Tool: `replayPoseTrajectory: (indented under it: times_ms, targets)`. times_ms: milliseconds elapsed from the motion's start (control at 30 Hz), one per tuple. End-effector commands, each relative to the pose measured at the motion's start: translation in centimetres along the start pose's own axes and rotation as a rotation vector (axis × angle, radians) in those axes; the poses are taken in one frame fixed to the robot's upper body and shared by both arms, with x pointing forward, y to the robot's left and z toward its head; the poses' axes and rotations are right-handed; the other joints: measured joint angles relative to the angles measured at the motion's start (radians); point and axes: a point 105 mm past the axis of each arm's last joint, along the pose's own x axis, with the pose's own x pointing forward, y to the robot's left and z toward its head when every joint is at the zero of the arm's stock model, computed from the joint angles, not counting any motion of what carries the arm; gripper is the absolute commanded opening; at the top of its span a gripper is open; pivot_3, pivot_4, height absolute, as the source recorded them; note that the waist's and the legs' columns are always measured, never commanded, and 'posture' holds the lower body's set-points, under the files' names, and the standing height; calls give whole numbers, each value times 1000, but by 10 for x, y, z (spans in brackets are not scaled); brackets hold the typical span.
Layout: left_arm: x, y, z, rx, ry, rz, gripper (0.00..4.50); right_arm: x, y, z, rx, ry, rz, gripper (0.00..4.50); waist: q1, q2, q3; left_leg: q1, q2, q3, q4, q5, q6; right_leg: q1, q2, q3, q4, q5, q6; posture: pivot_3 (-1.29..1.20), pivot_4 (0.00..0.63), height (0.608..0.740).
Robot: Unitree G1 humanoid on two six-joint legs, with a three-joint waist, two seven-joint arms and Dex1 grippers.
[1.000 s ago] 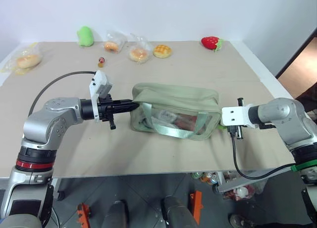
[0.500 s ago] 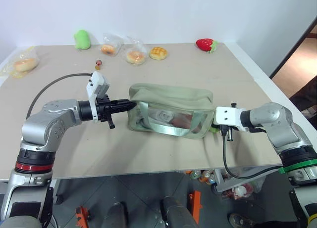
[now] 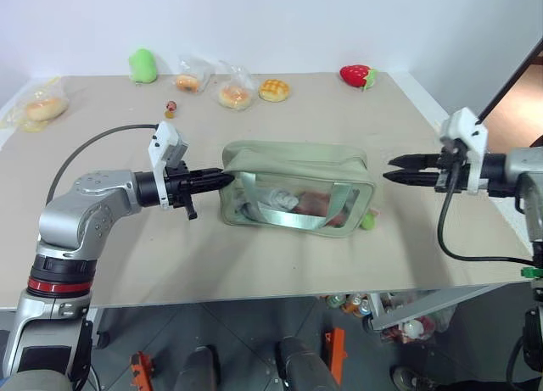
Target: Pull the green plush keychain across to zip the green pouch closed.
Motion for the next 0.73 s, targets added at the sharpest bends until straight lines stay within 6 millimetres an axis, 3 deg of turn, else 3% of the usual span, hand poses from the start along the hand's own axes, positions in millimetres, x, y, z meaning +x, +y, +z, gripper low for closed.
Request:
replayPoseTrajectory:
  times_ms: [33, 300, 433, 533, 733]
  targets:
    - [-8, 3, 16, 22, -40, 27, 1810, -16, -5, 16, -32, -44, -49, 1564, 0, 0, 0, 0, 0, 0, 0, 0, 0, 0, 0, 0, 0, 0, 0, 0, 150, 740]
    - [-39, 9, 12, -17, -33, 98, 4470, -41, -9, 19, 34, -96, -104, 1564, -1, 0, 0, -1, 0, 0, -1, 0, 0, -1, 0, 0, 0, 0, 0, 0, 150, 740]
    - [-64, 14, 2, -56, -43, 167, 4470, -57, -9, 16, 99, -139, -139, 1564, 0, 0, 0, 0, 0, 0, -4, -1, 0, -2, 0, 0, 0, -2, -1, 0, 150, 740]
    - [-84, 14, -17, -120, -44, 229, 4470, -67, -2, 2, 163, -134, -160, 1564, 1, 0, 0, 0, 0, 0, -4, -1, 0, -2, -1, 0, -1, -4, -2, 0, 150, 740]
    - [-96, 18, -36, -248, -153, 307, 4470, -53, 23, -21, 261, -156, -160, 1564, 5, -1, 0, -1, 0, 0, -3, -2, -1, -1, -1, -1, 0, -5, -2, 0, 150, 740]
